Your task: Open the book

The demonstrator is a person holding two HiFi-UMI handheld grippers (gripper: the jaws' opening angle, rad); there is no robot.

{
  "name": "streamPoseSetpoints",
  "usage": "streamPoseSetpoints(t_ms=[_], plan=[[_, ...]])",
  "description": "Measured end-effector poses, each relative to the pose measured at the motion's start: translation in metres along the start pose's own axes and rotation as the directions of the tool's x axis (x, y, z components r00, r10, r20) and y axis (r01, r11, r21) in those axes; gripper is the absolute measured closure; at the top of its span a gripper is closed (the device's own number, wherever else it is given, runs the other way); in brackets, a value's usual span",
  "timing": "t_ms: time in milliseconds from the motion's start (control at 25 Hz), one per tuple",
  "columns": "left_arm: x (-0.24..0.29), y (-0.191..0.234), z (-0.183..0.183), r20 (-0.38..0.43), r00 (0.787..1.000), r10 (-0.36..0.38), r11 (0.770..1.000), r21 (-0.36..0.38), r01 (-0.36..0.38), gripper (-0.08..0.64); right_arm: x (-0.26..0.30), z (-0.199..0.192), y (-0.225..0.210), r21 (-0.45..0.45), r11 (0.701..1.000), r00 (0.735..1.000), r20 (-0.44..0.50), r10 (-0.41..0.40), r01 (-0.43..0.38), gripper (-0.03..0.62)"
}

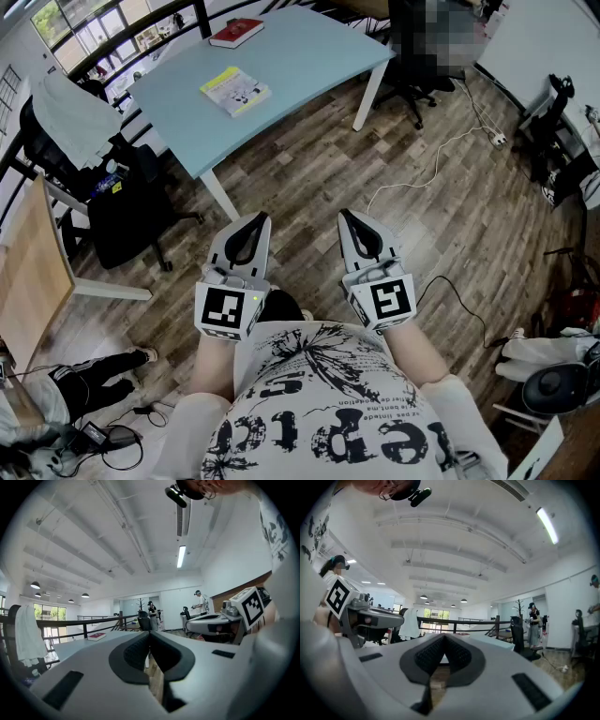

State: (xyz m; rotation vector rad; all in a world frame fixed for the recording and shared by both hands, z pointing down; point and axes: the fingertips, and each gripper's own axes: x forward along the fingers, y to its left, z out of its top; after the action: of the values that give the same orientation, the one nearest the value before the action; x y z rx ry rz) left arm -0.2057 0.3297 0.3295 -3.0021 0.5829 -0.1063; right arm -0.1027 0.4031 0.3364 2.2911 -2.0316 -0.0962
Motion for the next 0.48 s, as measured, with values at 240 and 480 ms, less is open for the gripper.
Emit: streamPoseSetpoints(t_ms=[240, 480], plan=[[0.012, 0.001, -0.004, -0.016, 1.000, 0.001, 1.000, -0.013, -0.001, 0.540, 0.006, -0.006, -0.008, 0.010, 1.000, 1.000, -0.018, 0.005, -0.005, 0.584], [0.025, -0.001, -0.011, -0.041, 0.999, 0.003, 1.000, -0.009, -0.003, 0.540, 0.010, -0.009, -0.019, 0.049, 0.999, 1.000, -0.003, 0.000, 0.000, 0.583]])
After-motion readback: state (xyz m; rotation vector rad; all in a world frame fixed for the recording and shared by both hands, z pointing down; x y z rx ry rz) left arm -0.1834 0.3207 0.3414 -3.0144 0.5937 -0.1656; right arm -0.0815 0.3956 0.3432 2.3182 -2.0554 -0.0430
